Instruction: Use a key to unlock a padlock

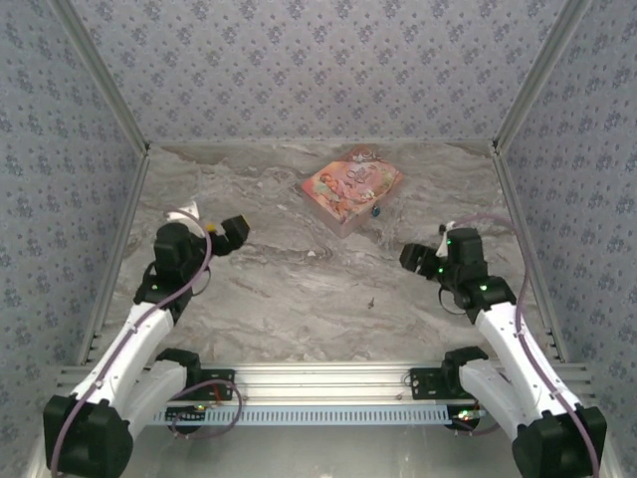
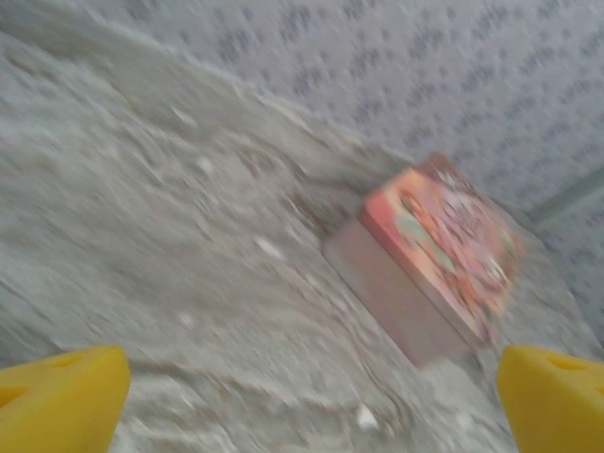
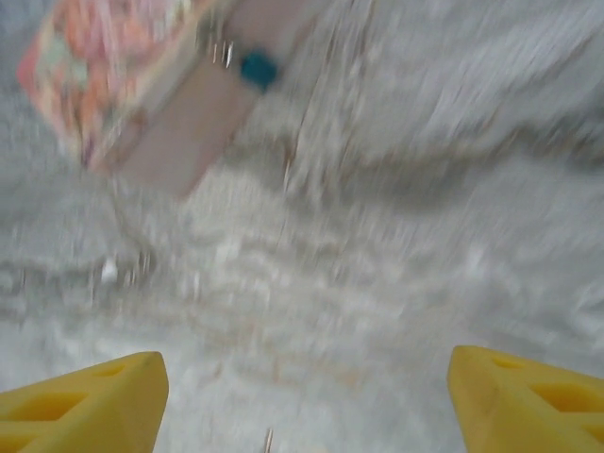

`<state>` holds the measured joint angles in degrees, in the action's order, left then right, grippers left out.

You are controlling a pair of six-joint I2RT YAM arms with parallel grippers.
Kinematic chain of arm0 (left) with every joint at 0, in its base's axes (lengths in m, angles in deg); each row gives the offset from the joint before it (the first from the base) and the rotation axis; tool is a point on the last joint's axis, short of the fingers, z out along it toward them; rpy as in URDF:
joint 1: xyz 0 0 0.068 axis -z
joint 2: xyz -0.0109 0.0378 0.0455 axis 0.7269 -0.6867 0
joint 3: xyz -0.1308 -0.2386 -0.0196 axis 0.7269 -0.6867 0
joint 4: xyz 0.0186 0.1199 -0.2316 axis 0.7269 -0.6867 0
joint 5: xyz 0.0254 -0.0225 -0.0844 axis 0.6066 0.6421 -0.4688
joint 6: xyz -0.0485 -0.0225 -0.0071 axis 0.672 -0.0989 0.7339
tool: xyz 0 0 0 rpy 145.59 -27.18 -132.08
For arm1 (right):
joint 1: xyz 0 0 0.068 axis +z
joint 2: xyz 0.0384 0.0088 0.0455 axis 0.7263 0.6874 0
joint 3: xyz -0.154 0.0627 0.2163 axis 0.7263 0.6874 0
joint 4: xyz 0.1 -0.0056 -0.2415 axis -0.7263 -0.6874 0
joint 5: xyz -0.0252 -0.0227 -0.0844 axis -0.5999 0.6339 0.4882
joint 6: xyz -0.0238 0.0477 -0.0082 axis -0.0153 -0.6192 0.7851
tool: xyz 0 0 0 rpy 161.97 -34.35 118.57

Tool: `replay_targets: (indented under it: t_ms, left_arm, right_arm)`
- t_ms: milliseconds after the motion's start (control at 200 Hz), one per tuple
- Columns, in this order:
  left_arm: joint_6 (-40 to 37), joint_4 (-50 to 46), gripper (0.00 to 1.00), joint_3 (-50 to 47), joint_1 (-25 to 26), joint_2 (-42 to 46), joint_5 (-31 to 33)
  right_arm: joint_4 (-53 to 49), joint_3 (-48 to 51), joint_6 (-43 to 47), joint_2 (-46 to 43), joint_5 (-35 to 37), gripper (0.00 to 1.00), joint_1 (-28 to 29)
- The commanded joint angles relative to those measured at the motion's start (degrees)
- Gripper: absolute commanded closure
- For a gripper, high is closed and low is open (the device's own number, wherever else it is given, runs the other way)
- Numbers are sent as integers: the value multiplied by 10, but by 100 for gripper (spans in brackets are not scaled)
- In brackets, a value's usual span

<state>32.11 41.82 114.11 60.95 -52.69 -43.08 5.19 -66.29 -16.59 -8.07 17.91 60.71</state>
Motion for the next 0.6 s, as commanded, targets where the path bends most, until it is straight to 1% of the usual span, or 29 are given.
replay_targets:
  t_ms: [0,75,130,180,235,315,425,510,595]
  left_arm:
    - [55,20,1,-24,48,-9,5]
    - [59,41,0,-24,78,-31,19]
    - [64,58,1,-24,90,-49,25]
    - [69,74,1,-22,97,-62,28]
    - [75,83,1,-18,102,-74,31]
    - [74,85,0,-15,110,-81,40]
    - [68,78,1,-14,114,-74,48]
    - [68,70,1,-18,115,-67,52]
    - [72,68,1,-23,115,-58,54]
  right_arm:
    - [-71,13,-88,26,-11,24,72]
    - [-71,8,-108,60,25,26,133]
    - [-86,2,-119,93,47,28,170]
    - [-87,-9,-124,127,54,30,198]
    - [-90,-25,-126,169,57,34,222]
    - [-96,-48,-126,230,62,40,249]
    - [-93,-82,-125,303,67,44,276]
    - [-91,-107,-126,343,83,45,292]
    - [-96,-124,-131,371,97,51,297]
